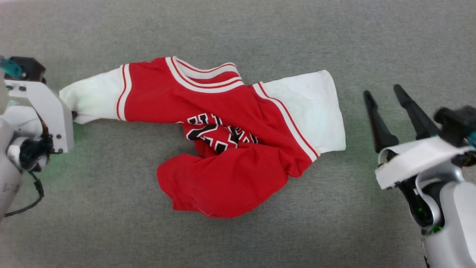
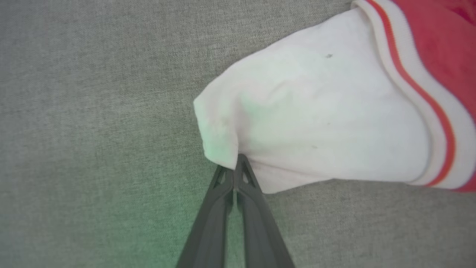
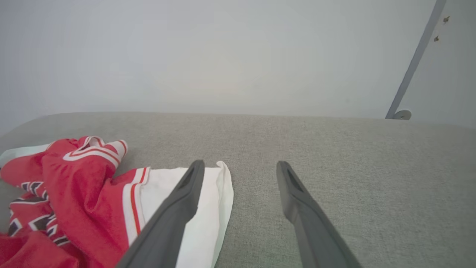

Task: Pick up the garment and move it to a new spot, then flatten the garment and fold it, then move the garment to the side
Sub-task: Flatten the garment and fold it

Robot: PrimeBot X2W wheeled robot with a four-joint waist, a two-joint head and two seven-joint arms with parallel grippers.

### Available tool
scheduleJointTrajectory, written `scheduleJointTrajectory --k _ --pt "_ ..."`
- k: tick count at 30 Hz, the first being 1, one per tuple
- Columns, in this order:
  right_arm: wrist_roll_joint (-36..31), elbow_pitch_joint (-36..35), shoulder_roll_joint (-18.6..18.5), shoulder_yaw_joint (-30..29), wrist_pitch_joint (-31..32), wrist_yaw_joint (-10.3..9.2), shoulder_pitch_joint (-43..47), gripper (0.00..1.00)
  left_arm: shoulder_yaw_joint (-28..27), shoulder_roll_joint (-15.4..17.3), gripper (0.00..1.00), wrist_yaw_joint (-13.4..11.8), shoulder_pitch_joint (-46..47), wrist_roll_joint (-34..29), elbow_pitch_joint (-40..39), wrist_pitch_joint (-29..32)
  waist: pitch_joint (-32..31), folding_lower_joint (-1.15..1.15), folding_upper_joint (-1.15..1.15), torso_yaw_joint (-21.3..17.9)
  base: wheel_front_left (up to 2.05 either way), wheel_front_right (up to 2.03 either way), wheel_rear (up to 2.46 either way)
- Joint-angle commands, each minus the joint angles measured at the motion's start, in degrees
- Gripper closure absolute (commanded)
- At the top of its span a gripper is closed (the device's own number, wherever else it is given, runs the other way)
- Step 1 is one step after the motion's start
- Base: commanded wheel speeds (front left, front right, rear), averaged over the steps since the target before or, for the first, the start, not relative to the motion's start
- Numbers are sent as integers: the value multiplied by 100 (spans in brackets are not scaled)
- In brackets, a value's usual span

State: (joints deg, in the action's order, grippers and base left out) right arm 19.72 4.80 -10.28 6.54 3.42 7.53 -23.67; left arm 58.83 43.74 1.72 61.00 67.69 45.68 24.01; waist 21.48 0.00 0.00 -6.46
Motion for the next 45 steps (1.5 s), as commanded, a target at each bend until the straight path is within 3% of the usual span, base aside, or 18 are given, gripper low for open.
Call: scheduleJointTrajectory --k 1,17,18,23,33,38,45 --pt "12 36 -33 39 42 -9 -51 0 77 -38 100 -35 -178 9 40 55 26 0 0 39 0 0 0" --pt "334 2054 -41 548 2346 -8 -1517 0 113 -359 100 -28 62 -143 -105 -149 220 0 0 377 0 0 0" --pt "315 2142 -62 626 2449 -8 -1582 100 114 -374 100 -21 78 -150 -104 -172 224 0 0 398 0 0 0" --pt "524 2371 -160 718 2671 -9 -1988 100 56 -352 100 5 229 -141 -64 -214 192 0 0 461 0 0 0" --pt "1081 2122 -640 739 2542 -9 -2916 100 26 -141 100 111 1064 -473 -280 -220 -391 0 0 533 0 0 0" --pt "1225 2054 -940 857 2245 -9 -3381 100 11 -117 100 176 1532 -667 -394 -251 -796 0 0 566 0 0 0" --pt "1479 2221 -1085 1022 1622 -9 -3981 100 47 -96 100 276 2074 -927 -453 -328 -1355 0 0 572 0 0 0"
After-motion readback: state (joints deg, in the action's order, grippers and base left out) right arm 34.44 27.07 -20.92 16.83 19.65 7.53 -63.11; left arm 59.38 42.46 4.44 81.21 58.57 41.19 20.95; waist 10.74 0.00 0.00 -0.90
